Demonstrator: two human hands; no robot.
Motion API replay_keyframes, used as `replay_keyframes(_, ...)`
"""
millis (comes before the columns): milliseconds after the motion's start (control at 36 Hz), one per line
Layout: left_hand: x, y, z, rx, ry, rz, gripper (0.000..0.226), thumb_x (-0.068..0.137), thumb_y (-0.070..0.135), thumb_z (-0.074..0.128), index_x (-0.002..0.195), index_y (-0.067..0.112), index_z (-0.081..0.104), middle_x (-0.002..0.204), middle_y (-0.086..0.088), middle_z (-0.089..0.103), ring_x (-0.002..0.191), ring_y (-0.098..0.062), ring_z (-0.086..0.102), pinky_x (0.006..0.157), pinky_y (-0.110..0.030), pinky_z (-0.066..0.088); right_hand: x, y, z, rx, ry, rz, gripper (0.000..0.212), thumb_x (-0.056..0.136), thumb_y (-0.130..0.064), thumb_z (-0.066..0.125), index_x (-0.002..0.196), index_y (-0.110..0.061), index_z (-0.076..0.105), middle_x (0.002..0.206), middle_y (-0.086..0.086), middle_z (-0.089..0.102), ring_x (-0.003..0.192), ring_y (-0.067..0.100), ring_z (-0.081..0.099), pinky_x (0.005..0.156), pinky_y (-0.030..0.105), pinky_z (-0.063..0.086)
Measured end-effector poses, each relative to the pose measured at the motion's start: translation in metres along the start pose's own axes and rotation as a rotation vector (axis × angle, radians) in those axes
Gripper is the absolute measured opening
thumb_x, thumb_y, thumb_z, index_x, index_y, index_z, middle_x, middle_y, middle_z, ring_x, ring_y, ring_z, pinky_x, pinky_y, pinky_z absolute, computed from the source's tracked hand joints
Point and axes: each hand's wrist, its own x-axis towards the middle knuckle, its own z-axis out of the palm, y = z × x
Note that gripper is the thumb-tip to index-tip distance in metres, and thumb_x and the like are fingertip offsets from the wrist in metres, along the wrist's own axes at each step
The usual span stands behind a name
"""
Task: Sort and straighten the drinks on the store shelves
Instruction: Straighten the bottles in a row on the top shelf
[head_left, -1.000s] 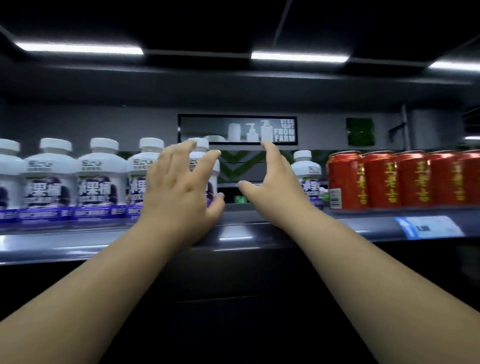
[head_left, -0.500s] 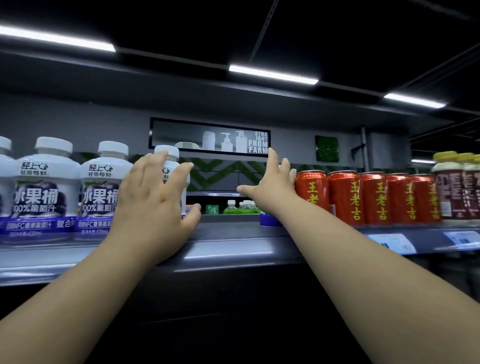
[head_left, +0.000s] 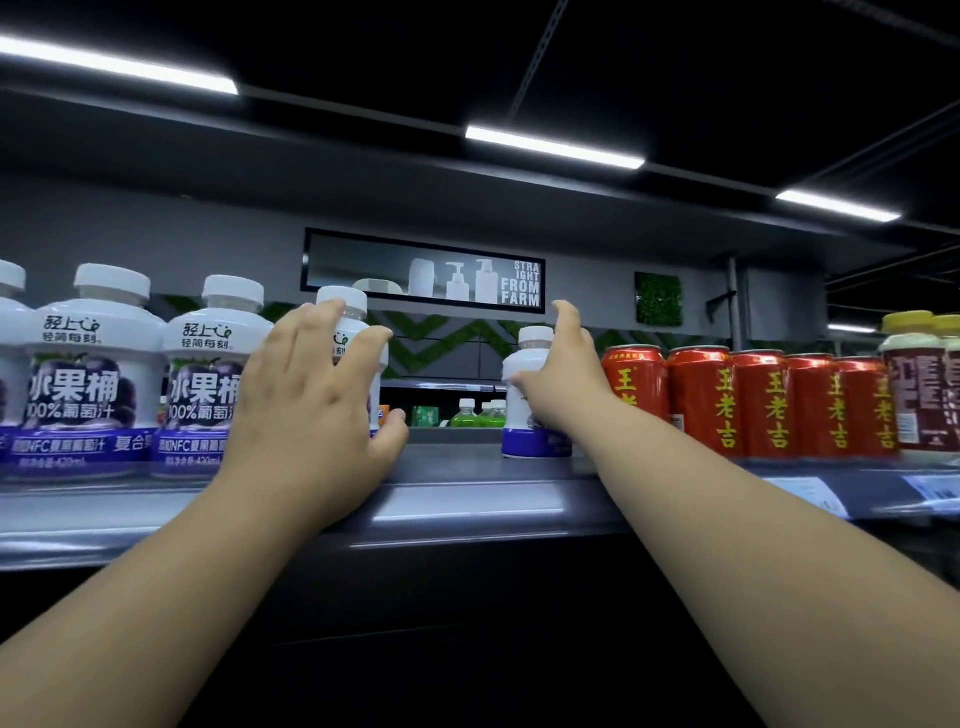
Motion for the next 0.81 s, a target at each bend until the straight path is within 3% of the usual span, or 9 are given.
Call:
replay_keyframes(28,0.0,0.0,0.0,0.005,-0.007,-0.002,0.066,0.075,0.042,0.072,0.134,0.019,0.053,0.147,-0.015,0.038,0.137,-0.037,0.032,0.111,-0.053,0.03,-0.003,-0.001,-0.002,0.059,-0.012,-0.015,0.096,0.087,-0.013,0.077,0.156,-0.034,0.012,0.145,0.005,0.037,0.114,0.027,0.051,0.082,0.042,0.059)
replay_keyframes(111,0.0,0.0,-0.001,0.006,-0.016,-0.011,0.068,0.073,0.04,0.074,0.134,0.02,0.052,0.148,-0.014,0.037,0.138,-0.036,0.031,0.112,-0.052,0.029,-0.014,-0.003,-0.009,0.175,-0.046,-0.081,0.095,0.087,-0.015,0.077,0.157,-0.033,0.014,0.141,0.002,0.042,0.111,0.022,0.052,0.057,0.014,0.048)
replay_keyframes(167,0.001,0.001,-0.002,0.005,-0.02,-0.015,0.068,0.073,0.039,0.074,0.135,0.02,0.052,0.148,-0.014,0.037,0.138,-0.036,0.031,0.112,-0.052,0.029,-0.022,-0.007,-0.013,0.229,-0.066,-0.123,0.091,0.09,-0.017,0.074,0.157,-0.033,0.014,0.136,-0.001,0.042,0.109,0.018,0.049,0.049,0.007,0.044)
replay_keyframes(333,0.0,0.003,-0.006,-0.017,-0.031,-0.033,0.067,0.074,0.033,0.075,0.134,0.019,0.051,0.148,-0.015,0.037,0.138,-0.037,0.031,0.112,-0.051,0.031,-0.046,-0.022,-0.016,0.306,-0.093,-0.234,0.084,0.089,-0.03,0.076,0.152,-0.04,0.021,0.115,-0.015,0.046,0.103,0.006,0.053,0.072,0.015,0.049)
replay_keyframes(472,-0.003,-0.004,-0.011,-0.06,-0.035,0.013,0.06,0.078,0.023,0.075,0.133,0.015,0.053,0.145,-0.017,0.042,0.135,-0.037,0.036,0.112,-0.048,0.032,-0.054,-0.024,-0.011,0.325,-0.221,-0.16,0.059,0.087,-0.037,0.077,0.135,-0.032,0.043,0.125,-0.002,0.057,0.095,0.014,0.068,0.077,0.031,0.062)
replay_keyframes(556,-0.005,-0.013,-0.016,-0.08,-0.032,0.072,0.06,0.08,0.025,0.074,0.134,0.012,0.052,0.145,-0.015,0.044,0.135,-0.034,0.038,0.112,-0.044,0.033,-0.056,-0.028,-0.004,0.318,-0.172,-0.158,0.066,0.073,-0.051,0.084,0.125,-0.038,0.046,0.122,0.0,0.058,0.085,0.016,0.072,0.077,0.038,0.063)
replay_keyframes(611,-0.006,-0.015,-0.016,-0.08,-0.023,0.077,0.061,0.08,0.025,0.073,0.135,0.011,0.05,0.144,-0.015,0.045,0.135,-0.035,0.039,0.113,-0.044,0.031,-0.057,-0.031,0.004,0.278,-0.119,-0.16,0.073,0.062,-0.061,0.084,0.121,-0.042,0.043,0.123,0.0,0.053,0.093,0.018,0.067,0.085,0.041,0.06)
replay_keyframes(722,-0.009,-0.014,-0.013,-0.032,-0.005,0.042,0.066,0.079,0.031,0.07,0.137,0.013,0.047,0.144,-0.015,0.043,0.133,-0.038,0.038,0.114,-0.047,0.03,-0.07,-0.037,0.011,0.213,-0.094,-0.187,0.074,0.077,-0.054,0.078,0.136,-0.043,0.036,0.123,-0.002,0.038,0.102,0.014,0.051,0.092,0.033,0.044)
replay_keyframes(806,-0.011,-0.013,-0.013,-0.011,0.006,-0.001,0.067,0.078,0.038,0.061,0.139,0.018,0.043,0.148,-0.012,0.041,0.139,-0.037,0.034,0.116,-0.051,0.027,-0.075,-0.036,0.011,0.214,-0.139,-0.226,0.07,0.082,-0.036,0.071,0.14,-0.047,0.034,0.122,-0.003,0.039,0.095,0.007,0.052,0.091,0.039,0.052)
